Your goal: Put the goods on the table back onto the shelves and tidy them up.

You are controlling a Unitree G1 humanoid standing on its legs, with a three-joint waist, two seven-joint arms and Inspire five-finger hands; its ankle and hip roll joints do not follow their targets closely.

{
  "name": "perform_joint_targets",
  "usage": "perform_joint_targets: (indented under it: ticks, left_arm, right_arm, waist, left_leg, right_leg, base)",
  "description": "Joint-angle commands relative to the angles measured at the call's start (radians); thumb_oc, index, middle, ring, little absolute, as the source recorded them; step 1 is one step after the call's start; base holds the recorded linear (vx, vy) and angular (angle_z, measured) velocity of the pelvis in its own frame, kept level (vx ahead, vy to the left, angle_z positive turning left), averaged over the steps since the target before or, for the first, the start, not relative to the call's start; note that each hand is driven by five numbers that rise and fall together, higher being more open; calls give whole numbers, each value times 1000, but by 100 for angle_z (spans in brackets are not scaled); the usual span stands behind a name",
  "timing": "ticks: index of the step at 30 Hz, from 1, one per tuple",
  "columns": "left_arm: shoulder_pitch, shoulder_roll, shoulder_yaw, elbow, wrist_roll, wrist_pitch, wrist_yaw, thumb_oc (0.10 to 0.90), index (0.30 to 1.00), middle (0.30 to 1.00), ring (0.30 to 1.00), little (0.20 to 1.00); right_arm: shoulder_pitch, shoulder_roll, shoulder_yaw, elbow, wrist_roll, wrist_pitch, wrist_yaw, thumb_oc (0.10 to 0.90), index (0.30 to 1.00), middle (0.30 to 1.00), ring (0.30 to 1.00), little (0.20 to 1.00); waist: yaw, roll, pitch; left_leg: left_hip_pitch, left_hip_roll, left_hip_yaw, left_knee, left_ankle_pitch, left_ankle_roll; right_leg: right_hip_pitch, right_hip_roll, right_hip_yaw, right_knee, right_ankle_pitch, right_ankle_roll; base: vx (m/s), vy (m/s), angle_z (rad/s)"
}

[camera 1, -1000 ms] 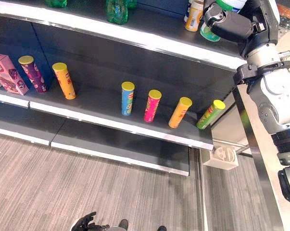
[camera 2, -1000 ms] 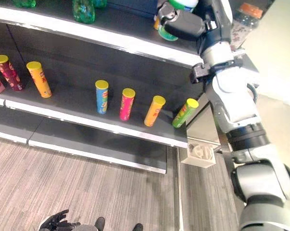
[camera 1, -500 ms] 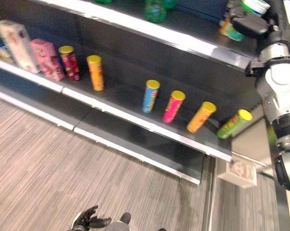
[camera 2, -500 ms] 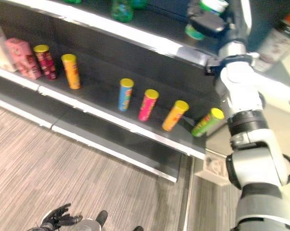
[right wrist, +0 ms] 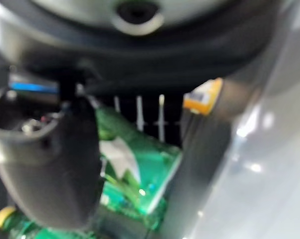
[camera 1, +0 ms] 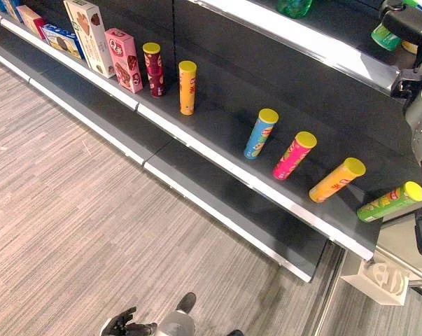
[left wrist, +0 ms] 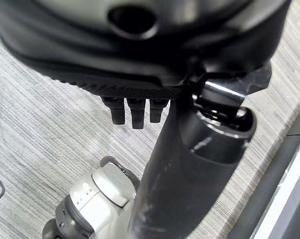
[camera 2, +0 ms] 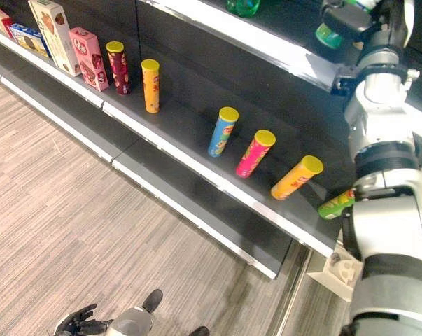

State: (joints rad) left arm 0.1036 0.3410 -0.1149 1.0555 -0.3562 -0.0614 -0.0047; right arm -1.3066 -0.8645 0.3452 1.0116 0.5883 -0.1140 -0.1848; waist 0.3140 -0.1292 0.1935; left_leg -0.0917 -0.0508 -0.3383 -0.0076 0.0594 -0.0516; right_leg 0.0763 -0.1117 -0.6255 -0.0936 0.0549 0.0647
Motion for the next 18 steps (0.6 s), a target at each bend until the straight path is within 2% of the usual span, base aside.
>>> perform_joint_targets:
  ticks: [1, 18]
  left_arm:
    - [-17, 58, -51, 32, 3, -30, 19, 800, 900, 900, 900, 900]
    - [-7, 65, -49, 17, 10, -36, 17, 800, 900, 900, 900, 900]
  right_arm:
    - [-126, -139, 47, -98, -16, -95, -56, 400, 300, 300, 300, 300]
    - [-83, -134, 53, -130, -80, -91, -56, 400, 300, 300, 300, 300]
  waist:
    - [-5, -16, -67]
    - [-29, -19, -59]
  left_leg:
    - [35, 84, 100, -80, -29, -83]
    - [50, 94, 126, -80, -39, -78]
  right_leg:
    - [88, -9, -3, 6, -96, 69]
    - [82, -5, 25, 6, -99, 66]
  base:
    - [0, 0, 0]
    - [0, -2, -1]
